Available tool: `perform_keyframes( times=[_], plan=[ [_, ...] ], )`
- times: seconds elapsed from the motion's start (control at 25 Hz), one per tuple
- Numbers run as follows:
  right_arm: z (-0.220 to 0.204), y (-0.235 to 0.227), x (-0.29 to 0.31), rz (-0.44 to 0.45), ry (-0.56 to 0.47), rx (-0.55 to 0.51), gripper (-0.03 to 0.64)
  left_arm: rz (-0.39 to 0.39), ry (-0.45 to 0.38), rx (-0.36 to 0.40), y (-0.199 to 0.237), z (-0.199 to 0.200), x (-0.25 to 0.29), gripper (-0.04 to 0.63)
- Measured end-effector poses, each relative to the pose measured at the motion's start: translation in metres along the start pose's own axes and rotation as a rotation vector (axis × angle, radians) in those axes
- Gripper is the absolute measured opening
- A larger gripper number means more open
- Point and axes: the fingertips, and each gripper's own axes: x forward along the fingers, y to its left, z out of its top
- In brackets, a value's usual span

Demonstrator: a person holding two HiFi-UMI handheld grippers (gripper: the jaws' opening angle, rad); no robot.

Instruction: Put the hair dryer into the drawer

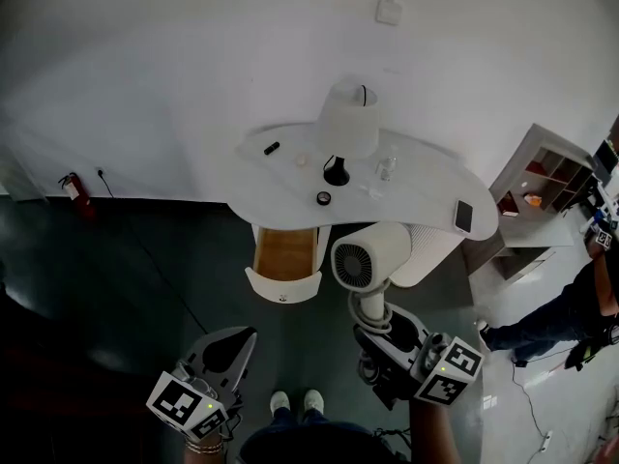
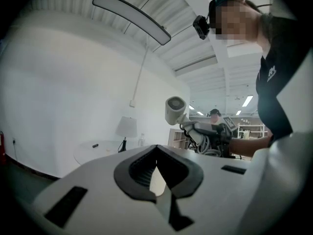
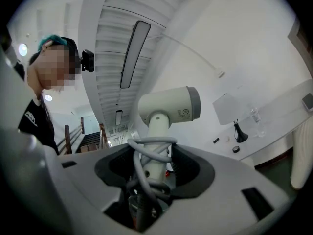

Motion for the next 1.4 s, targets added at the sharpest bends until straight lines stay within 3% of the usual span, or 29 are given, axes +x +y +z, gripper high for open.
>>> perform_keyframes(
  times=[0.96, 1.4],
  plan=[
    [0.001, -0.038, -0.022, 0.003, 0.052, -0.005, 0.231, 0.107, 0.01, 0.029, -0.012, -0.009, 0.011, 0.012],
    [-0.003, -0.062, 0.015, -0.014, 0.085, 0.027, 0.231, 0.095, 0.023, 0.005, 0.026, -0.013, 0.03, 0.012]
  ],
)
